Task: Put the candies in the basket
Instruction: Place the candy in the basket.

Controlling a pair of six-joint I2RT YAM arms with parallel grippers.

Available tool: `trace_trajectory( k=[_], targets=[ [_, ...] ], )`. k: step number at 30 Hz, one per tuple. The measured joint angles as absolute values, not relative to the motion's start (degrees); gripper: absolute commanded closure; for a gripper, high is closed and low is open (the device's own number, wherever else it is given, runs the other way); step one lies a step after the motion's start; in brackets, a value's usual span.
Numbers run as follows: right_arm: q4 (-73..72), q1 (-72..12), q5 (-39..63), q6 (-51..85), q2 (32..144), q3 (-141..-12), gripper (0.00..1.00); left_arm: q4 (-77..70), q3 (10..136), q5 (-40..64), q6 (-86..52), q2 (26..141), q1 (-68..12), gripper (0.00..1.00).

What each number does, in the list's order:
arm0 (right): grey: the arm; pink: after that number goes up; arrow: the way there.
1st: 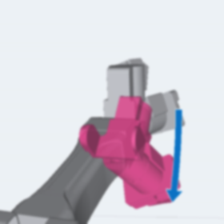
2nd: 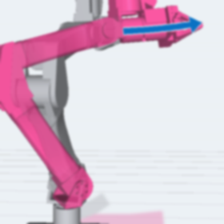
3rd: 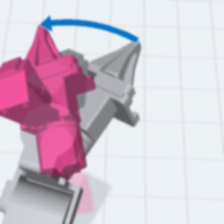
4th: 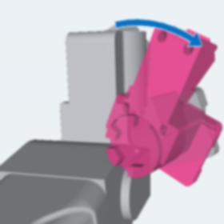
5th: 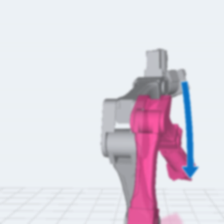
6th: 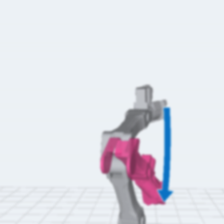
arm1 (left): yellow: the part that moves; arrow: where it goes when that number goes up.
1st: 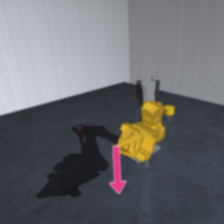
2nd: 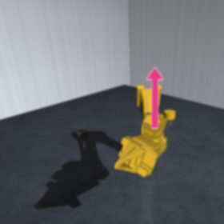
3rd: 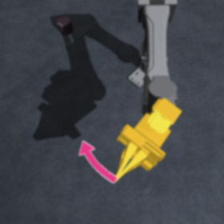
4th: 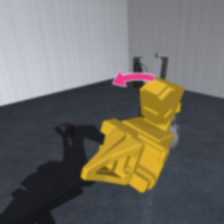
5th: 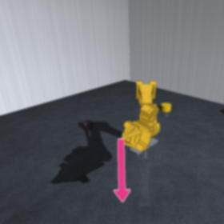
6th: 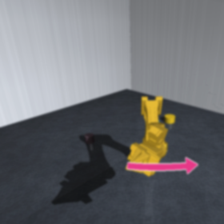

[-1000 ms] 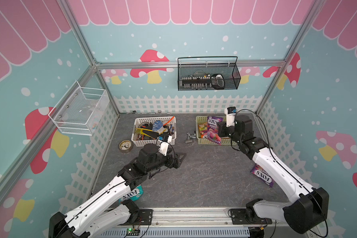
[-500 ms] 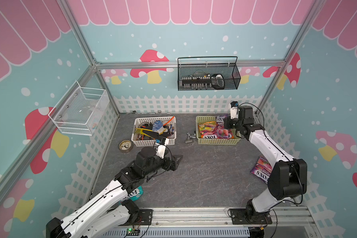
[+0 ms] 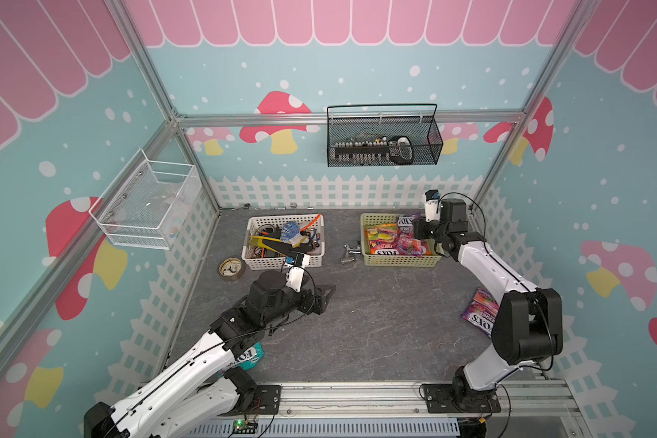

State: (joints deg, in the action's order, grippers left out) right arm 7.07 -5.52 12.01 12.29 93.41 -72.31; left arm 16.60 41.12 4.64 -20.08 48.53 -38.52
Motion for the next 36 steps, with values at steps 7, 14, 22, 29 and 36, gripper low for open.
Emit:
trace_trajectory(
  k=[7, 14, 22, 29, 36],
  targets=[
    [3.1, -2.7, 13.8, 12.9, 97.9, -72.7, 0.97, 16.6, 41.1, 4.5, -20.1, 48.5, -38.5, 0.01],
    [2.5, 0.0, 12.5, 12.9, 106.3, -76.7, 0.80, 16.8, 41.1, 4.4, -20.1, 48.5, -38.5, 0.01],
    [2.7, 0.8, 10.3, 12.8, 113.3, -83.1, 0.68, 17.0, 41.1, 3.9, -19.7, 48.6, -38.5, 0.01],
    [3.3, 1.1, 4.8, 14.7, 113.0, -82.9, 0.51, 17.1, 40.7, 2.1, -19.7, 48.5, -38.5, 0.01],
    [3.8, 1.3, 5.8, 17.8, 104.6, -75.9, 0.39, 17.7, 40.7, -1.5, -20.0, 48.9, -38.0, 0.01]
  ],
)
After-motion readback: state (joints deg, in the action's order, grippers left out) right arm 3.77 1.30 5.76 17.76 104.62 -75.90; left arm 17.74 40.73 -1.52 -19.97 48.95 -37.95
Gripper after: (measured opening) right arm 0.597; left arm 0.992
